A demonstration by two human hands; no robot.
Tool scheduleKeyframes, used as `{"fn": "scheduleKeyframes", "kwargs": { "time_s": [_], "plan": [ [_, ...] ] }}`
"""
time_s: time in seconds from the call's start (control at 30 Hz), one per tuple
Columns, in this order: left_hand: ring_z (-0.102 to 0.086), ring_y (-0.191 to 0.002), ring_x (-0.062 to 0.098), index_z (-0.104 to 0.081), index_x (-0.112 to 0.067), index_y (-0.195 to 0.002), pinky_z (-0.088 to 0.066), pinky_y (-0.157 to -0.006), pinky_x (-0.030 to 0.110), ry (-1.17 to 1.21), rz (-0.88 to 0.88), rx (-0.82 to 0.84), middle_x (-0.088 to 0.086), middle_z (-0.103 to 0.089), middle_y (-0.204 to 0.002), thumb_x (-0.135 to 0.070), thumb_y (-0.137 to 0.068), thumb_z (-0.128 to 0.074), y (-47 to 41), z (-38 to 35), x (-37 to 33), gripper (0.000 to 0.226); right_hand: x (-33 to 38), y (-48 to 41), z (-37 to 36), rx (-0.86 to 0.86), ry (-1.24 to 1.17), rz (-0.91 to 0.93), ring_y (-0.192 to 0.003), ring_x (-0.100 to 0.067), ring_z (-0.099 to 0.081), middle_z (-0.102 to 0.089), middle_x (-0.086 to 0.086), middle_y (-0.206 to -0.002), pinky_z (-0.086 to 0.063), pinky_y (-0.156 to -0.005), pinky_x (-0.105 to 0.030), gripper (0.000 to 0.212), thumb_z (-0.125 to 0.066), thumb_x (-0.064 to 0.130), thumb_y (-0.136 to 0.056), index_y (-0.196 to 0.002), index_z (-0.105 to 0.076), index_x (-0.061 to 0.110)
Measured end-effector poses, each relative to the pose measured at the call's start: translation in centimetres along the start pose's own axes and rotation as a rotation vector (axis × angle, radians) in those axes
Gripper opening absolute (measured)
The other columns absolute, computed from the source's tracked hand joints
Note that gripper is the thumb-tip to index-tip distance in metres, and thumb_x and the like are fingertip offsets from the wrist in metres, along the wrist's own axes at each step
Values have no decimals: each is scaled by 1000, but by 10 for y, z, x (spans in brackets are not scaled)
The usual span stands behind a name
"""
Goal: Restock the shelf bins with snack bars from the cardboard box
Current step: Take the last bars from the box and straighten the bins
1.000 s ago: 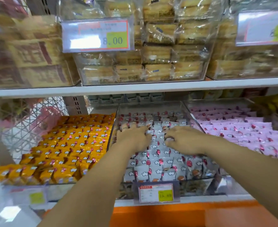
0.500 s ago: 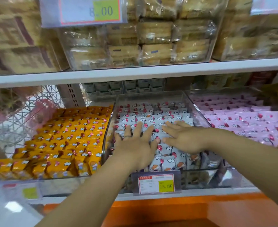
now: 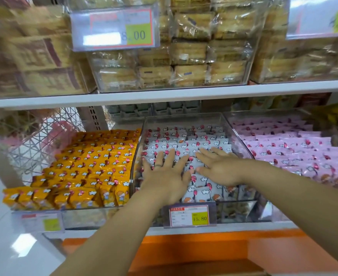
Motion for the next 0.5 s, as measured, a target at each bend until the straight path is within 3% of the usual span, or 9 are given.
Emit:
{"fn": "scheduleKeyframes", "kwargs": {
  "time_s": [0.1,0.17,0.23,0.33,0.43,0.5],
  "plan": [
    [5,-148,28,-20,-43,-147,10,-111,65,-51,-7,46,-5,-3,-161,-50,-101,-20,7,18,-2,47,0,29,24,-30,-111,106,-142,-18,-24,-26,-1,-156,-19,-114,-30,52,-28,45,-101,-147,-33,20],
    [-15,-145,28,-40,-41,-139,3,-111,67,-104,-38,-72,-4,-28,-153,-45,-101,-30,11,35,-14,40,-7,59,43,-149,-132,140,-128,-11,-43,-46,5,-144,-30,-104,-24,42,-42,41,-98,-135,-51,24],
    [-30,-138,23,-49,-37,-132,-4,-111,64,-47,-150,-230,-5,-40,-144,-43,-99,-37,12,43,-36,36,-16,86,52,-251,-52,123,-126,-9,-45,-51,10,-138,-32,-103,-24,41,-54,41,-93,-132,-55,29],
    [-47,-118,21,-55,-30,-126,-29,-109,52,207,-396,-160,-3,-54,-124,-43,-96,-48,15,29,-71,34,-26,106,34,-227,149,44,-128,-13,-41,-58,17,-117,-19,-115,-42,44,-59,43,-89,-132,-53,34],
    [-53,-97,17,-58,-26,-123,-40,-98,42,301,-446,-104,-3,-56,-108,-44,-93,-54,14,12,-81,35,-36,106,9,-250,186,-5,-140,-15,-23,-51,7,-137,1,-116,-49,48,-55,42,-92,-138,-44,35],
    [-52,-94,14,-61,-24,-121,-39,-100,44,336,-454,-140,-5,-55,-113,-46,-89,-59,15,7,-79,39,-38,104,1,-320,208,19,-140,-14,-21,-50,6,-139,4,-116,-45,48,-52,40,-93,-140,-42,35]
  ]
}}
Point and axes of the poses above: each hand's wrist, its own y-axis away from the middle knuckle, its own z-axis out of the back of the hand, x = y × z, the point moved 3 cm from there along -y, towards the middle knuckle
